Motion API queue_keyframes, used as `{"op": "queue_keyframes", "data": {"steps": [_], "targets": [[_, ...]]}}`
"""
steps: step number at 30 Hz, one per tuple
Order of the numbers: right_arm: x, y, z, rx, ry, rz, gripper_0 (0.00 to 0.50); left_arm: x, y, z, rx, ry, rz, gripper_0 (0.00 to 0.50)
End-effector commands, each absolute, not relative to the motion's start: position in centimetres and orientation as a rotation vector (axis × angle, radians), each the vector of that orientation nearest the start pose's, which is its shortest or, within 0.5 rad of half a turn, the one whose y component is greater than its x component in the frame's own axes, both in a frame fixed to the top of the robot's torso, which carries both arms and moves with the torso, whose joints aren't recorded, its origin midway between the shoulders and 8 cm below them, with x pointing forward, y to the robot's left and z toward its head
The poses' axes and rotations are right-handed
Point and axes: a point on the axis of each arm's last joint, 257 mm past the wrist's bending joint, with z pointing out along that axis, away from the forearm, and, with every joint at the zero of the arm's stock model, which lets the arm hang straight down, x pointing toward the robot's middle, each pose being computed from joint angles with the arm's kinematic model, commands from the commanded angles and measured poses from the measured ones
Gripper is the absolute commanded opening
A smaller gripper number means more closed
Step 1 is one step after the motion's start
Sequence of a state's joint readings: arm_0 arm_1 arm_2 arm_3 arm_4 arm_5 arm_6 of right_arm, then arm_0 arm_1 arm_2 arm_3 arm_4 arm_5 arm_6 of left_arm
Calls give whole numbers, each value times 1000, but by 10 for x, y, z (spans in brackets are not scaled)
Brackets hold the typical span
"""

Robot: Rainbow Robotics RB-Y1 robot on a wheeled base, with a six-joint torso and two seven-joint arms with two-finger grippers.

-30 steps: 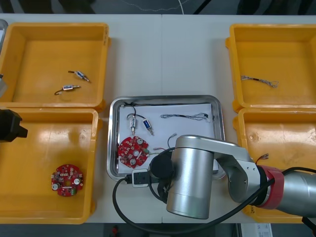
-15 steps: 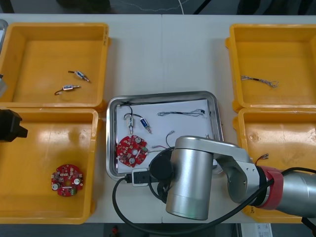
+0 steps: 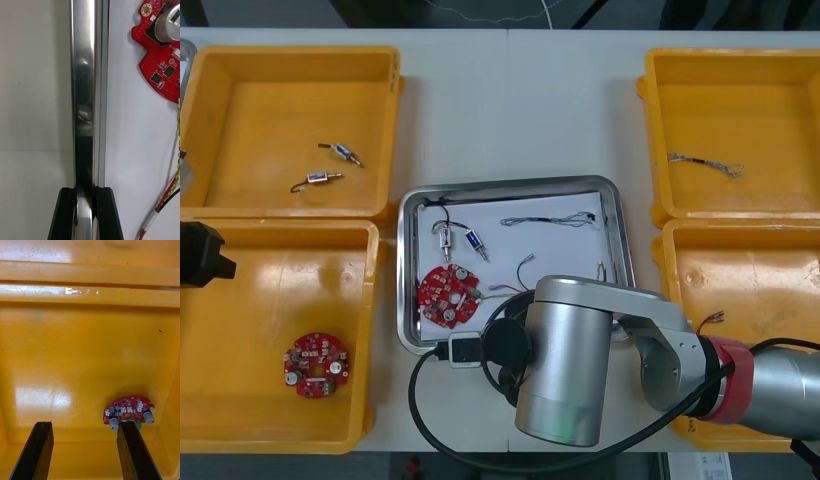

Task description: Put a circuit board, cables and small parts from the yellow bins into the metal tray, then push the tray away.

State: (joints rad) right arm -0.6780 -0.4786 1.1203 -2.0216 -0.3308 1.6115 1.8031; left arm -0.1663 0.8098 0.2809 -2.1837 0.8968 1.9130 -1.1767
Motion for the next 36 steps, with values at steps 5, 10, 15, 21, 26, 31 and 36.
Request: {"op": "queue_keyframes", "data": {"steps": [5,10,15,21,26,31,36], "targets": [[387,-30,-291,-1847,1899,-492,0,364,382,-156,-41,2696,56,500],[400,-27,-283,-1830,1889,-523,0,364,382,-156,-41,2696,56,500],[416,-26,-277,-1822,1884,-544,0,364,382,-156,-41,2696,56,500],[428,-19,-267,-1817,1859,-545,0,364,382,-156,-41,2696,56,500],[445,-15,-256,-1807,1846,-586,0,364,382,-156,-41,2696,56,500],[462,-10,-245,-1791,1834,-615,0,364,382,-156,-41,2696,56,500],[482,-2,-236,-1769,1794,-616,0,364,382,-156,-41,2696,56,500]]}}
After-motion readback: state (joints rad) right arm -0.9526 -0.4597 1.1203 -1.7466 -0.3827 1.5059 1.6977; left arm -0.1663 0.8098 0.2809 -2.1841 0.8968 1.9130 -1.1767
